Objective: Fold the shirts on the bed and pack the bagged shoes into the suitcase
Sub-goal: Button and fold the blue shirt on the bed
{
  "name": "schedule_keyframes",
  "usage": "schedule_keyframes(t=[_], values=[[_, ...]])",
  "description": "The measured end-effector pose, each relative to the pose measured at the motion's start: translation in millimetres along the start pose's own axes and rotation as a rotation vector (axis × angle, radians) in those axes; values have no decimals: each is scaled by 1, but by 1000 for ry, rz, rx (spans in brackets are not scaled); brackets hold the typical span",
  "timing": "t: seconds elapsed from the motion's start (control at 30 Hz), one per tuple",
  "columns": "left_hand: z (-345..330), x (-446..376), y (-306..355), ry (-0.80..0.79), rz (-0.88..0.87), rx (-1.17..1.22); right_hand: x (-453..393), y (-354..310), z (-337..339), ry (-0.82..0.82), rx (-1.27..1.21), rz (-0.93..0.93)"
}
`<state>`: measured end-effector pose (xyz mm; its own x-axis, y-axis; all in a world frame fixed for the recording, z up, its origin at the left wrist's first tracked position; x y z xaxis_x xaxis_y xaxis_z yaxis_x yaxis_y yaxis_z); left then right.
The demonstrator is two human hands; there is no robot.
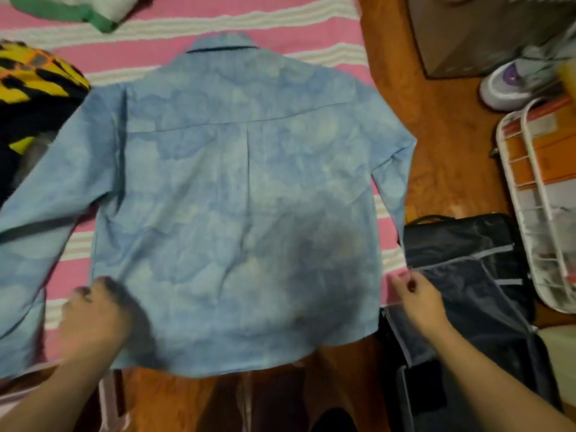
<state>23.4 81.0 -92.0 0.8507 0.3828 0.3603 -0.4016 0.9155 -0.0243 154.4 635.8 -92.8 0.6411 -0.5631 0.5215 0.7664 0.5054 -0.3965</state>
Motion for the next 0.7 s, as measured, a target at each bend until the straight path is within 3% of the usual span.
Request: schedule_keyframes(t=[0.03, 0.17, 0.27, 0.33, 0.47, 0.57, 0.6, 0.7], values=[[1, 3, 27, -49, -15, 9, -15, 6, 9, 55, -20, -6], [-7, 22, 182, -107, -509, 114, -106, 46, 7, 5, 63, 64], [-29, 47, 294, -153, -817, 179, -117, -1, 4, -54, 36, 223], [-40, 54, 353, -138, -898, 160, -124, -7, 5, -39, 98, 355], [-54, 51, 415, -239, -778, -6, -139, 31, 20, -3, 420, 463], [-58, 48, 431, -279, -701, -82, -177, 50, 52, 20, 528, 416], [-55, 50, 437, -289, -676, -83, -189, 52, 65, 17, 544, 331], [-40, 52, 456, -292, -543, 82, -195, 67, 61, -321, 277, -166]])
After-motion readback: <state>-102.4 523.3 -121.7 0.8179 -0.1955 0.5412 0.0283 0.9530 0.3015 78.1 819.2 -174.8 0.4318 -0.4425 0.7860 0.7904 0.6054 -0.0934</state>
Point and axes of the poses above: each hand's wrist, its own x-axis away from the middle knuckle, its own z-axis out of the back of the hand, y = z × x, the point moved 4 cm from there along -x, towards the middle knuckle, and after that the axes turned 7 degrees about z, right-handed, at the moved point
